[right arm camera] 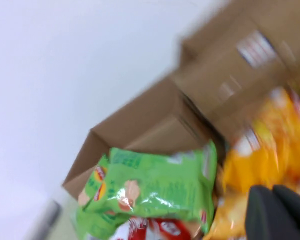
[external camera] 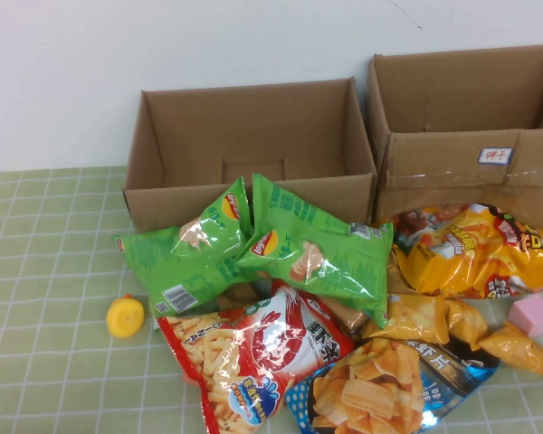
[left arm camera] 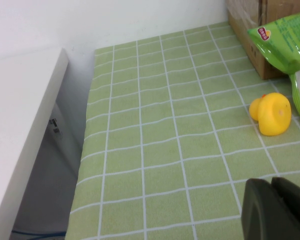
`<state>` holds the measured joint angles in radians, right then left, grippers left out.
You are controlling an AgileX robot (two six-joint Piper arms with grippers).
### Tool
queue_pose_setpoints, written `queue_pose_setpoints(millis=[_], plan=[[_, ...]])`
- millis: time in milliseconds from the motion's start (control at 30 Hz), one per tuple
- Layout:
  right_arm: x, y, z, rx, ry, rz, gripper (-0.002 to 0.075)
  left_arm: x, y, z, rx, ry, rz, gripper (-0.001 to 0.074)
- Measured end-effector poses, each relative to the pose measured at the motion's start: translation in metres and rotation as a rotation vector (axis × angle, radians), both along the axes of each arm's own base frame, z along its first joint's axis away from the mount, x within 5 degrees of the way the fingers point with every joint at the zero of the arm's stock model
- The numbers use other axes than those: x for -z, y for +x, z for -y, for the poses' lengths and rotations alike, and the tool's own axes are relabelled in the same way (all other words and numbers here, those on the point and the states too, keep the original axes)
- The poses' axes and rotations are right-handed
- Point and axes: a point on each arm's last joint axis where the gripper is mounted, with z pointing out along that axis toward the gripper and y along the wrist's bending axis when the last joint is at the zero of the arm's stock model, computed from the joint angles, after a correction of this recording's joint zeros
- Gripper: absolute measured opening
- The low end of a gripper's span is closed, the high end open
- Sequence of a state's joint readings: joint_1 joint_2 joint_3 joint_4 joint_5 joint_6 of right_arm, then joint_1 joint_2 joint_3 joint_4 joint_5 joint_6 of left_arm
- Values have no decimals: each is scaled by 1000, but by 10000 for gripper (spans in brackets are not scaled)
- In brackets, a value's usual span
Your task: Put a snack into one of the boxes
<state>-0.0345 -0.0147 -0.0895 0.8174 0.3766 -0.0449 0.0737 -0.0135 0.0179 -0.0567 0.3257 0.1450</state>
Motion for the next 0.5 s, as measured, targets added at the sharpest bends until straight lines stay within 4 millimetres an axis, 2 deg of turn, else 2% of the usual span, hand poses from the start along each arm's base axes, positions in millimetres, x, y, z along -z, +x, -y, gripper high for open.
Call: queue_pose_setpoints(millis=[167, 267, 500], plan=[[-67, -9, -5, -118, -454, 129, -2, 0, 0, 0, 0, 0, 0, -2], [-98, -3, -4, -168, -679, 131, -2, 0, 0, 0, 0, 0, 0, -2], [-152, 29, -2, -231, -903, 130, -2, 0, 0, 0, 0, 0, 0, -2]])
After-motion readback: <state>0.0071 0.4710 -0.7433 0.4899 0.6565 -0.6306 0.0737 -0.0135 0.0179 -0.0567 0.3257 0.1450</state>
